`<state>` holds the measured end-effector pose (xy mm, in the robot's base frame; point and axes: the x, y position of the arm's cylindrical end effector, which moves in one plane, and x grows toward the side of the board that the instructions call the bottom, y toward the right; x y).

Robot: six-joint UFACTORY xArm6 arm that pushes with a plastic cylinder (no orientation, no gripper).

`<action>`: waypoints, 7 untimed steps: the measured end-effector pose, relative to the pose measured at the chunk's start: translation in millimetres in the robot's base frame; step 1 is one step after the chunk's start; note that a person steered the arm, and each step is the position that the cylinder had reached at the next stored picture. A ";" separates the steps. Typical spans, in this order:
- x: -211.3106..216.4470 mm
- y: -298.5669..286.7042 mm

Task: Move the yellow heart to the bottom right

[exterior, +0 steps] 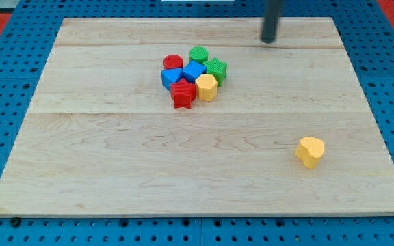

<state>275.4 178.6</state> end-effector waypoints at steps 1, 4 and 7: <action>43.5 71.9; 214.3 51.2; 249.9 -27.2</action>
<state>525.3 151.5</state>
